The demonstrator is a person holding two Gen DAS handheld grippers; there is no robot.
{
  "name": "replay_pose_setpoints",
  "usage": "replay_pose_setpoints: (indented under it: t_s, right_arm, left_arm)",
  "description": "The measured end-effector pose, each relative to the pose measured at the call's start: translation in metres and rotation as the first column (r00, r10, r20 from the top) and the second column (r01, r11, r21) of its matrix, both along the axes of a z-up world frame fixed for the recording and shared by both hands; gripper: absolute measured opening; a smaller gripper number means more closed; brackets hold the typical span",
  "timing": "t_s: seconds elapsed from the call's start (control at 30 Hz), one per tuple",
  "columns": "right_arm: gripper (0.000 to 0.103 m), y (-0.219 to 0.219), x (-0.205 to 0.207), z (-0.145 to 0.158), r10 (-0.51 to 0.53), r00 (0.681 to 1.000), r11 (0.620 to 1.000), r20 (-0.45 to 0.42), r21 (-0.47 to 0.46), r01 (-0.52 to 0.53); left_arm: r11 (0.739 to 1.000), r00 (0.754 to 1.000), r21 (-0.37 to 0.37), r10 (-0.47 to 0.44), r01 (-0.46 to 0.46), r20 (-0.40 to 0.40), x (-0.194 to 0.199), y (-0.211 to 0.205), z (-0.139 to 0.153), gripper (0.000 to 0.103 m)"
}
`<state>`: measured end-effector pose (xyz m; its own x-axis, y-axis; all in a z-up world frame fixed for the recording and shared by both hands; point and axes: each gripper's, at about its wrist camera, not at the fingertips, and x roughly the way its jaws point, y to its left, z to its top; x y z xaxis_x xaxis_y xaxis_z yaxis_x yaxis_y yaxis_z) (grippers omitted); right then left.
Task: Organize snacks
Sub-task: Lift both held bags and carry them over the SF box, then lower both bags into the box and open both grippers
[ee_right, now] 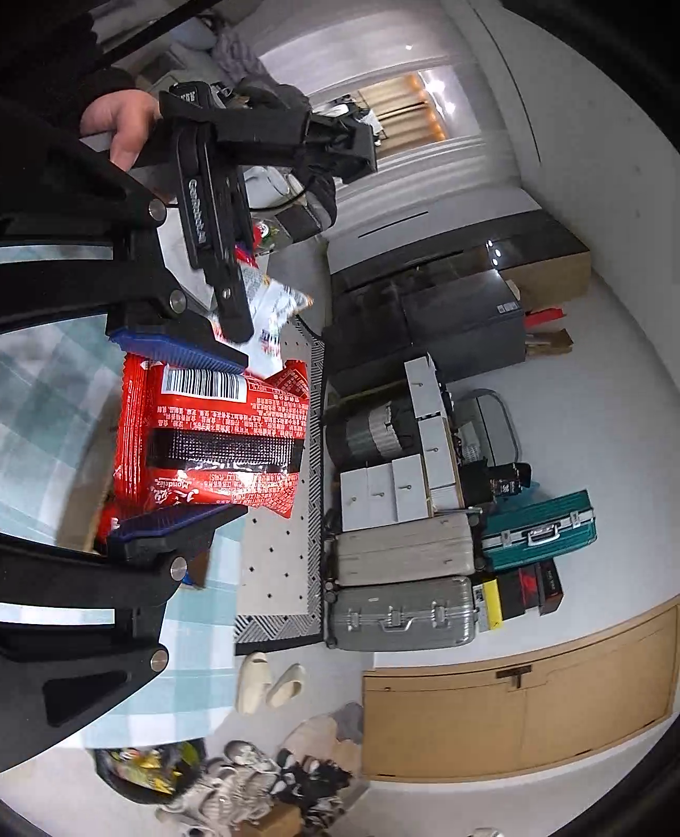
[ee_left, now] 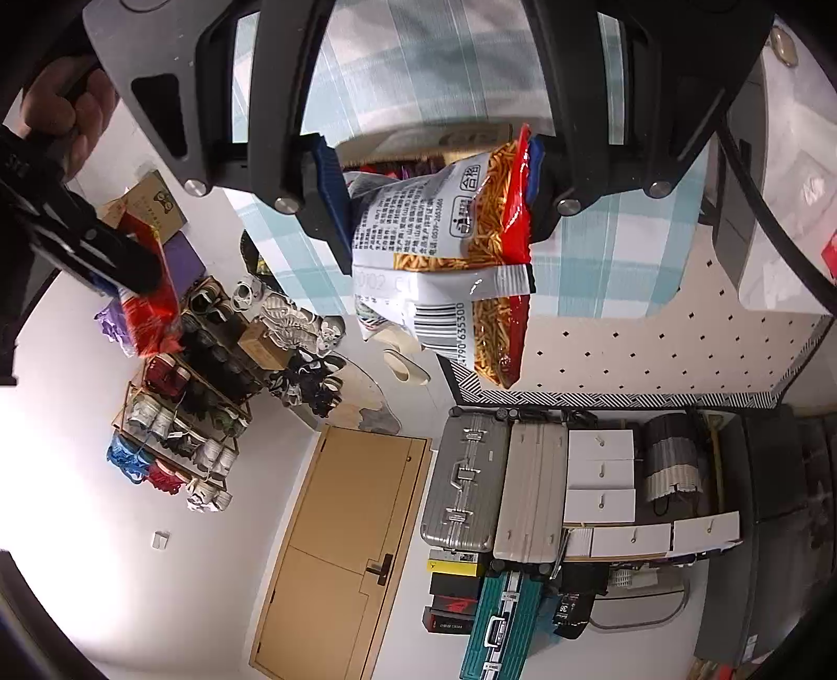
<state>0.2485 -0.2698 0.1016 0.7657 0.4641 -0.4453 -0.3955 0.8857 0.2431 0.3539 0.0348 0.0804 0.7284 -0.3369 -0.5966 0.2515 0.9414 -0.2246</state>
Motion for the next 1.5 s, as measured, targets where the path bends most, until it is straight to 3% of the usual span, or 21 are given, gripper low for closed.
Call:
replay_pose_setpoints:
  t_s: [0.17, 0.4, 1.03, 1.5]
  right_arm:
    - [0.048, 0.005, 0.023, 0.01, -0.005, 1.0, 1.0, -0.001, -0.017, 0.004]
    - [0.048, 0.009, 0.067, 0.002, -0.023, 0.999, 0.997, -0.024, -0.072, 0.021]
    - [0.048, -0.003, 0.15, -0.096, -0.052, 0.978, 0.995, -0.202, -0.091, 0.034]
    - [0.048, 0.002, 0.168, -0.13, -0.066, 0.965, 0.989, -0.254, -0.144, 0.03]
  left_arm:
    - [1.0, 0.999, 0.017, -0.017, 0.018, -0.041, 0.032, -0.017, -0.001, 0.049]
    - [0.998, 0.997, 0.042, -0.041, 0.043, -0.061, 0.071, -0.047, -0.009, 0.049]
    - [0.99, 0.982, 0.115, -0.056, 0.077, -0.178, 0.142, -0.076, -0.112, 0.049]
    - [0.983, 0.971, 0.123, -0.11, 0.138, -0.21, 0.166, -0.091, -0.154, 0.049]
